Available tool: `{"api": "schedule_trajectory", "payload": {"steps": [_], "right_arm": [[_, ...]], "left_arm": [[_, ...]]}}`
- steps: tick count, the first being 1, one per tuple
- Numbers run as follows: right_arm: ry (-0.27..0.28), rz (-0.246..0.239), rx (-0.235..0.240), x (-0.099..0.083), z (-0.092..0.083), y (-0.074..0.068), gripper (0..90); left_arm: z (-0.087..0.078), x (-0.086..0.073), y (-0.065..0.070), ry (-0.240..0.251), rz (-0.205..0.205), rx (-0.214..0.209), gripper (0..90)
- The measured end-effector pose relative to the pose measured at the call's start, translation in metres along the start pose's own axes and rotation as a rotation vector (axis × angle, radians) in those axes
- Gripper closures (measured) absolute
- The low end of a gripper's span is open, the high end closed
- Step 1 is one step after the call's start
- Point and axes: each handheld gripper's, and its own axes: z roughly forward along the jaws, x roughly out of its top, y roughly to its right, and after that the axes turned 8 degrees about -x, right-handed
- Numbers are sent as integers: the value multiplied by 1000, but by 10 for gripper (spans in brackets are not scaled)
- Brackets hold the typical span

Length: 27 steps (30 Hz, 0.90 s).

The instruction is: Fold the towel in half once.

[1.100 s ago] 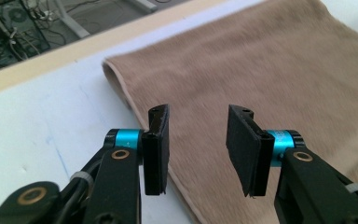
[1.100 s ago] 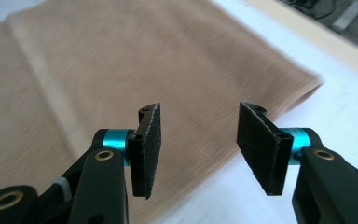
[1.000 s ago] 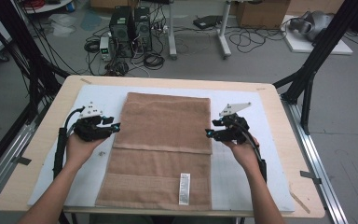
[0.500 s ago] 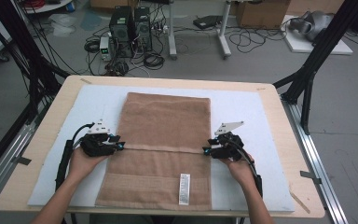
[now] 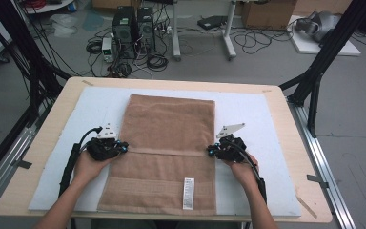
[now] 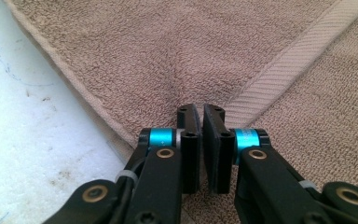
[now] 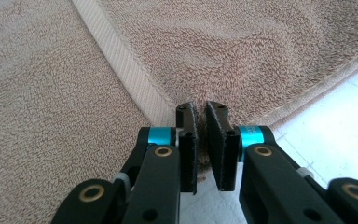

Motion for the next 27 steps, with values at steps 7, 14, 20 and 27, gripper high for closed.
{"api": "schedule_trajectory", "payload": {"steps": [7,14,20,27], "right_arm": [[32,-22,2,8,-14,-3,845],[80,-85,10,26,-48,-14,843],[86,-140,25,36,-67,-30,841],[108,-194,59,22,-92,-58,837]], "left_arm": [[-17,4,0,72,-28,-14,867],[-52,9,10,161,-13,-25,869],[-72,9,22,171,15,-12,869],[-96,-9,52,184,63,-33,869]]}}
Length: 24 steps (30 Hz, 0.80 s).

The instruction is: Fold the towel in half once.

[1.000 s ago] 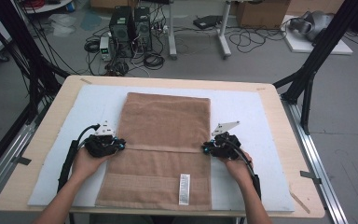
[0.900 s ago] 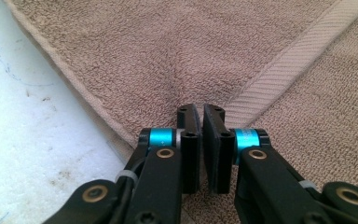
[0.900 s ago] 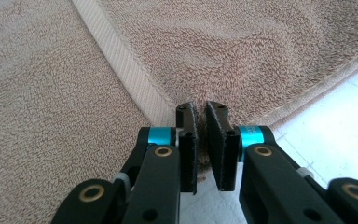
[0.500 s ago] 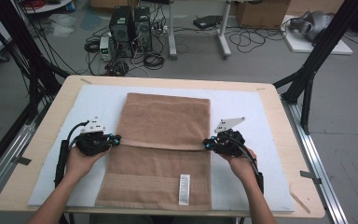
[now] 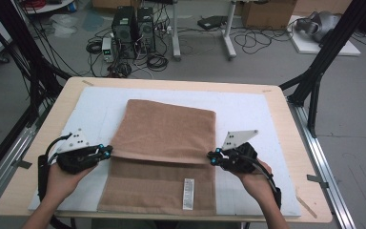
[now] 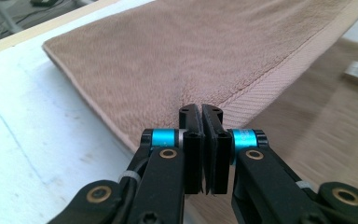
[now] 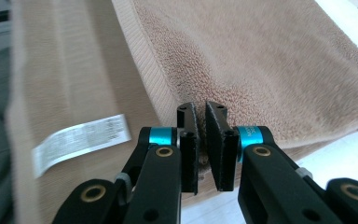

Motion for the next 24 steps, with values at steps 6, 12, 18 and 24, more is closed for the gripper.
{"api": "schedule_trajectory", "payload": {"steps": [6,12,18,24], "right_arm": [[-13,-51,60,-10,-15,-31,816],[-21,-23,72,-23,-8,-35,647],[-24,14,70,-31,26,-29,611],[-95,34,91,-42,62,-23,612]], "left_arm": [[-16,-20,35,-30,42,-32,867],[-15,-27,39,-50,42,-64,700],[14,-35,25,-78,24,-91,700],[43,-48,18,-167,19,-128,706]]}}
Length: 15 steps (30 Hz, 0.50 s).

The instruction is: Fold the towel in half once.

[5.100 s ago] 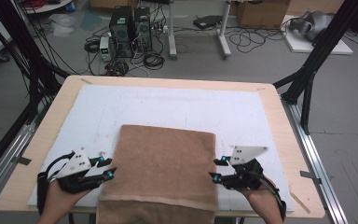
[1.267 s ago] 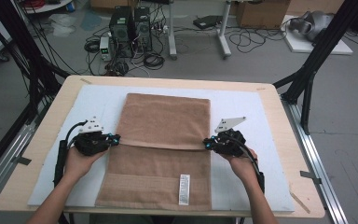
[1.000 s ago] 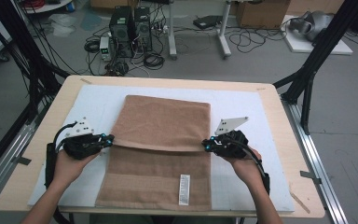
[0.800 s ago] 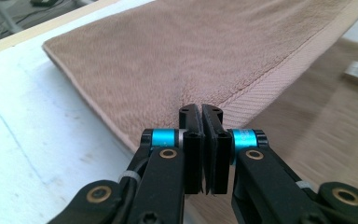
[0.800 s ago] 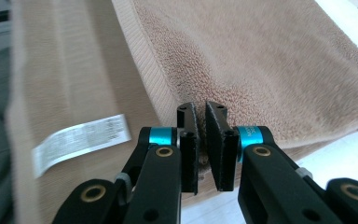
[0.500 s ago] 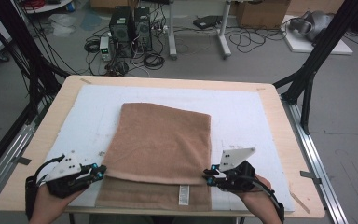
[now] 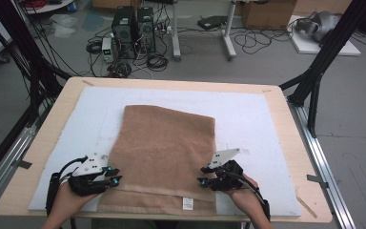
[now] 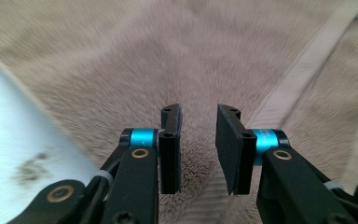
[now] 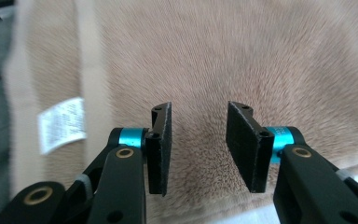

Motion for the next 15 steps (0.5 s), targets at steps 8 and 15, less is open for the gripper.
{"api": "schedule_trajectory", "payload": {"steps": [8,15], "right_arm": [[-2,-11,23,-2,4,3,846],[50,-41,19,11,-22,-1,850]], "left_arm": [[2,-4,3,23,18,19,869],[-25,8,17,98,46,36,874]]}}
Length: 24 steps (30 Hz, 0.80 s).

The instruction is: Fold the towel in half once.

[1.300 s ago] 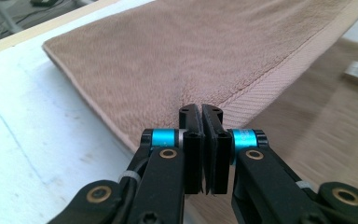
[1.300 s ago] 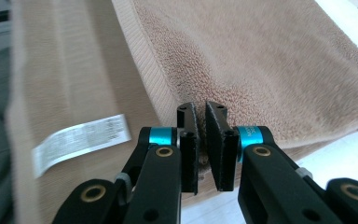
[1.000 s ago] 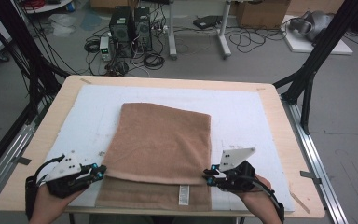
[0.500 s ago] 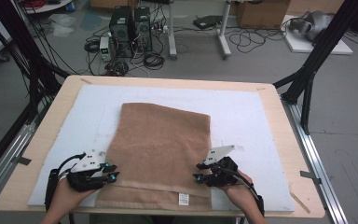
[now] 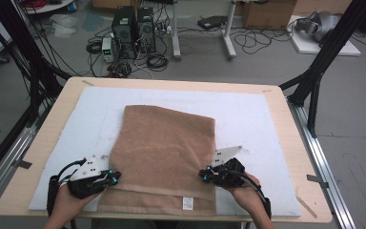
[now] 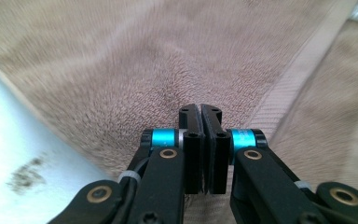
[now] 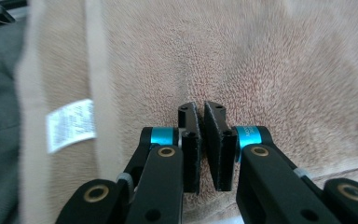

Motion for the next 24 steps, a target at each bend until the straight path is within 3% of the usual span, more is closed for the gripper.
{"api": "schedule_trajectory", "payload": {"steps": [7,10,12,13,15,21,24], "right_arm": [[41,-56,17,14,-35,-18,846],[24,-69,58,11,-40,-28,824],[-5,-81,39,8,-38,-33,762],[-20,-78,24,6,-35,-33,703],[-22,-51,18,0,-31,-28,692],[10,14,0,-5,-19,-9,635],[19,11,-3,-4,-13,-6,612]], "left_arm": [[-29,11,29,16,57,-19,874],[-31,4,37,3,52,-44,871],[-27,-2,38,-16,49,-39,831],[-24,-5,36,-20,35,-32,781],[-20,-9,32,-11,8,-54,751],[-7,-12,26,-25,15,-74,707],[-1,-17,23,-23,0,-79,685]]}}
